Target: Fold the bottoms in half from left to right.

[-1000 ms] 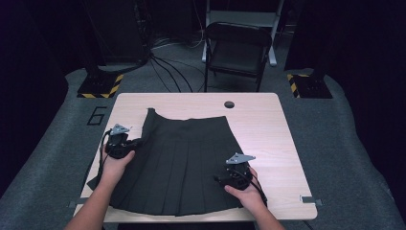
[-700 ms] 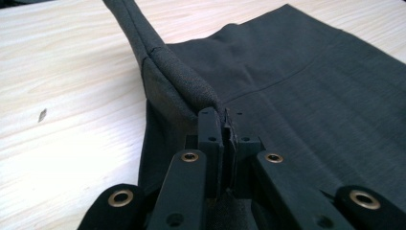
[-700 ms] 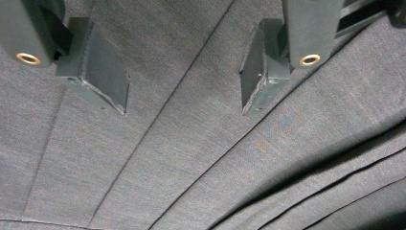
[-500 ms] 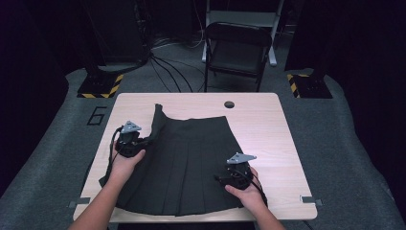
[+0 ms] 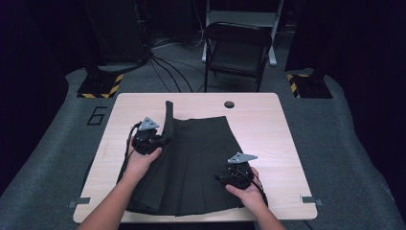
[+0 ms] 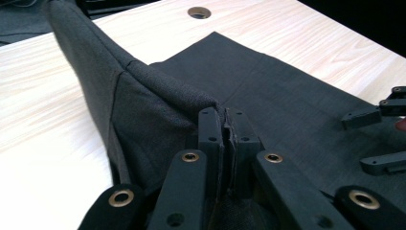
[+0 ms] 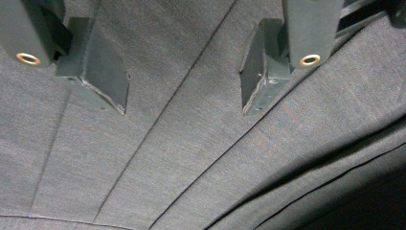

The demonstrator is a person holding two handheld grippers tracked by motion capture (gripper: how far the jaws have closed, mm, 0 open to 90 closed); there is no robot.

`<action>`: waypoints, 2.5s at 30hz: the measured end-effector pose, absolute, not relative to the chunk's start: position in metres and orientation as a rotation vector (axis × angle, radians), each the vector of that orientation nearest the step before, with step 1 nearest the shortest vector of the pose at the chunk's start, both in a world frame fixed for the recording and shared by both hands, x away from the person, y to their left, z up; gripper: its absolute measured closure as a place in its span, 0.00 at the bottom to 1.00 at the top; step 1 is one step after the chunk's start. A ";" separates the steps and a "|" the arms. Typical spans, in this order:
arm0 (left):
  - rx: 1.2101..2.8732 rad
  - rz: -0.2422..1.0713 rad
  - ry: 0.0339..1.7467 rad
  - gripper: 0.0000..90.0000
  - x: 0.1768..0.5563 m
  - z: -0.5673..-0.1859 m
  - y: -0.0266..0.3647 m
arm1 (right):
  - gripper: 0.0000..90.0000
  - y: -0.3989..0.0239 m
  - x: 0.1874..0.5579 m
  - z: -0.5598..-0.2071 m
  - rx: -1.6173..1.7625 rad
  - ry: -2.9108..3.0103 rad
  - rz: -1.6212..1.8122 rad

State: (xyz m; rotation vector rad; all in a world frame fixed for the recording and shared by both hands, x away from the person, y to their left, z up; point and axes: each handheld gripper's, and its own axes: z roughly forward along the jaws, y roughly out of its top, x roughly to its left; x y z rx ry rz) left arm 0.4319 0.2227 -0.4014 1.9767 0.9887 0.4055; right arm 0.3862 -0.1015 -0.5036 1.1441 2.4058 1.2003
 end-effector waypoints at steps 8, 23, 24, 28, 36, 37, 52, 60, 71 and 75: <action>1.992 0.379 0.913 0.96 0.432 -0.398 0.197 | 0.37 -0.102 0.387 -0.502 1.148 2.397 1.215; 2.046 0.281 0.871 0.96 0.439 -0.431 0.135 | 0.37 -0.108 0.388 -0.502 1.172 2.378 1.213; 2.062 0.269 0.866 0.96 0.441 -0.434 0.129 | 0.37 -0.109 0.388 -0.502 1.173 2.376 1.212; 2.075 0.266 0.879 0.96 0.444 -0.441 0.121 | 0.37 -0.110 0.388 -0.501 1.177 2.373 1.217; 2.063 0.267 0.911 0.77 0.447 -0.448 0.124 | 0.37 -0.110 0.388 -0.502 1.167 2.377 1.214; 2.050 0.258 0.918 0.77 0.446 -0.446 0.128 | 0.37 -0.110 0.388 -0.502 1.167 2.377 1.214; 1.965 0.351 1.041 0.60 0.412 -0.442 0.232 | 0.36 -0.103 0.386 -0.492 1.151 2.361 1.215; 1.863 0.357 1.126 0.56 0.390 -0.455 0.276 | 0.34 -0.078 0.395 -0.465 1.061 2.379 1.222; 1.843 0.355 1.156 0.54 0.382 -0.473 0.289 | 0.32 -0.033 0.428 -0.461 1.043 2.396 1.146; 1.852 0.366 1.153 0.54 0.380 -0.476 0.291 | 0.32 -0.023 0.435 -0.471 1.034 2.435 1.059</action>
